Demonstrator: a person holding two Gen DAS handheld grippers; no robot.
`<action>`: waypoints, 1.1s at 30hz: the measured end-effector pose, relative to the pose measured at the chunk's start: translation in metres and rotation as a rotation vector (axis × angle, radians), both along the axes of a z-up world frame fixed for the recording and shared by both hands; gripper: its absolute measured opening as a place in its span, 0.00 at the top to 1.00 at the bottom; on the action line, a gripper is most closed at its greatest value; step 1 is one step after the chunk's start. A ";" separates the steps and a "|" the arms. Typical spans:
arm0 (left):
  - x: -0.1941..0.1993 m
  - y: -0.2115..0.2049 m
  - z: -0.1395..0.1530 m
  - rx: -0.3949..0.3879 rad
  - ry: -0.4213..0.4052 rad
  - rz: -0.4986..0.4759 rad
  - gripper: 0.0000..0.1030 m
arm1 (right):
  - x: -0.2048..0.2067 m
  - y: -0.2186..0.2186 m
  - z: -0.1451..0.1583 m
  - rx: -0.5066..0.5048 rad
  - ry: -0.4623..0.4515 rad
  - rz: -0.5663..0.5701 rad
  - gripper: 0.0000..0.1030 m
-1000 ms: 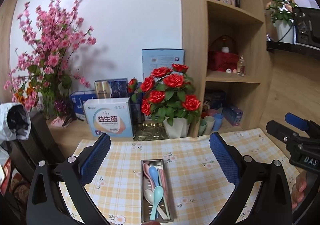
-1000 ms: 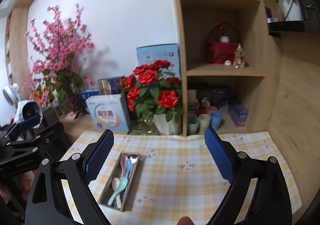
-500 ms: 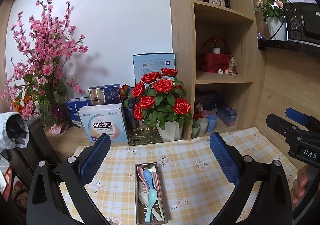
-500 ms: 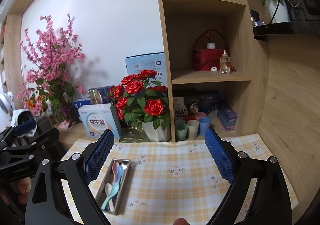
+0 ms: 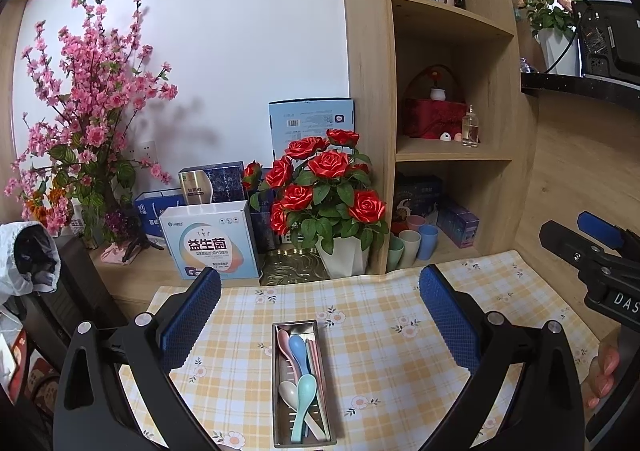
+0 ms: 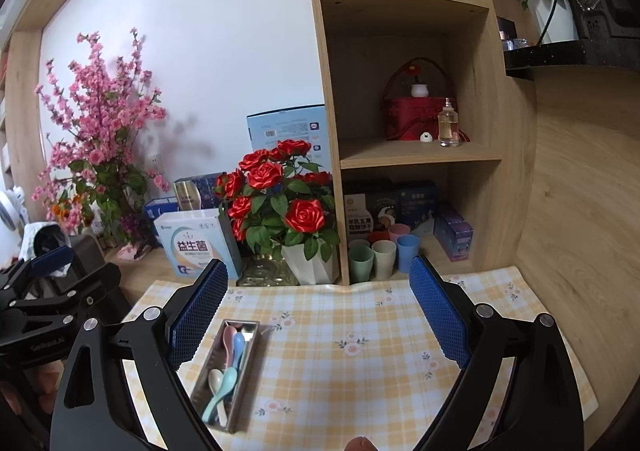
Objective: Organize utensils
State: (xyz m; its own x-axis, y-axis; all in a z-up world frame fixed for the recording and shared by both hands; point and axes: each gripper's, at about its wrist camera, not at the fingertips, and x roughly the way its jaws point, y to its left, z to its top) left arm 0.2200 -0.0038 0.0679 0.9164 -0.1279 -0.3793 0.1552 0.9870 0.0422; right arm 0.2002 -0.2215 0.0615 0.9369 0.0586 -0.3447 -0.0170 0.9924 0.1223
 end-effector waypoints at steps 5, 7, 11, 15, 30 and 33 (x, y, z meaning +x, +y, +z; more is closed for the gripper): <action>-0.001 0.001 0.002 -0.004 -0.005 0.004 0.06 | 0.000 0.000 0.001 -0.001 0.000 -0.002 0.14; -0.001 0.001 0.002 -0.004 -0.006 0.004 0.06 | 0.001 0.000 0.001 -0.002 0.001 -0.002 0.14; -0.001 0.002 0.002 -0.004 -0.003 0.003 0.06 | 0.001 0.000 0.001 -0.002 0.003 -0.003 0.14; 0.000 0.003 0.002 -0.007 -0.001 0.008 0.06 | 0.002 0.002 0.001 -0.004 0.004 -0.003 0.14; 0.000 0.006 -0.001 -0.014 -0.001 0.018 0.06 | 0.005 0.003 -0.004 -0.008 0.017 -0.006 0.14; -0.001 0.005 -0.001 -0.010 -0.003 0.024 0.06 | 0.006 0.003 -0.005 -0.008 0.020 -0.005 0.14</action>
State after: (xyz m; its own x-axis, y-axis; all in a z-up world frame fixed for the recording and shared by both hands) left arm 0.2192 0.0012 0.0669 0.9203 -0.1096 -0.3756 0.1313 0.9908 0.0324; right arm 0.2059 -0.2186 0.0562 0.9301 0.0512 -0.3637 -0.0099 0.9933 0.1147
